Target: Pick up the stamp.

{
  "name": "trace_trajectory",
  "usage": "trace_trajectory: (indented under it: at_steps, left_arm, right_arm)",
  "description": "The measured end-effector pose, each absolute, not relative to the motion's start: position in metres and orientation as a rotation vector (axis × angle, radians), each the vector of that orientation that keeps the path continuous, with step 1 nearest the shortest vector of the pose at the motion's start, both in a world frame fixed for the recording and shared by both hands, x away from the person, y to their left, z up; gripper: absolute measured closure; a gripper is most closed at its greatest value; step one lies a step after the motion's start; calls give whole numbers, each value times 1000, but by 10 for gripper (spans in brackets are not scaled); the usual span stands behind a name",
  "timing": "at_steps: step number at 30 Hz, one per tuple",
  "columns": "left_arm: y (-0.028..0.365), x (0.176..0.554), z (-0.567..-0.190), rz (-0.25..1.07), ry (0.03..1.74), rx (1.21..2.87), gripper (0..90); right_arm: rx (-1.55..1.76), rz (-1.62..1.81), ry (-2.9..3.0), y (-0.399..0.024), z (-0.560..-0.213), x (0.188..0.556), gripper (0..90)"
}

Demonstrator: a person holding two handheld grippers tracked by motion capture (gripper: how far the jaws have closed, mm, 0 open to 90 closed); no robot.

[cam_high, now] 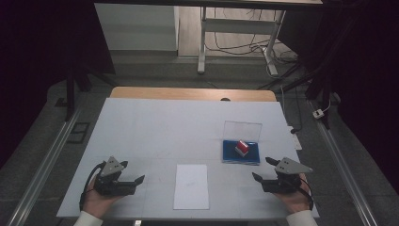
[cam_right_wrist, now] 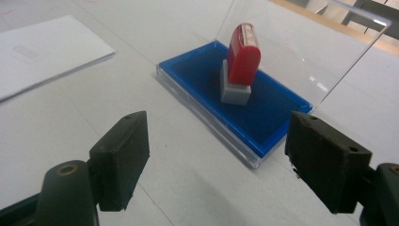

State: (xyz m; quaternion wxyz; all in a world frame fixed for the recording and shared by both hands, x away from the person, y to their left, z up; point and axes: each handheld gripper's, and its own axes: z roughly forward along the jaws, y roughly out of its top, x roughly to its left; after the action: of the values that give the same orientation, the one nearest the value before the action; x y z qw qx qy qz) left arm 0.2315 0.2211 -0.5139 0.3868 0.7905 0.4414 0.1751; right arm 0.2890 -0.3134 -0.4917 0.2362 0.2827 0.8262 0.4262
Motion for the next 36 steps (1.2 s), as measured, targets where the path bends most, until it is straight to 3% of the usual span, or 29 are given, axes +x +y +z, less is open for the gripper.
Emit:
trace_trajectory:
  at_steps: [21, 36]
  left_arm:
    - [219, 234, -515, 454, 1102, 2041, 171]
    - [217, 237, -517, 458, 1105, 2053, 173]
  right_arm:
    - [802, 1116, 2320, -291, -439, 321, 262]
    - [778, 1024, 2405, -262, -424, 349, 278]
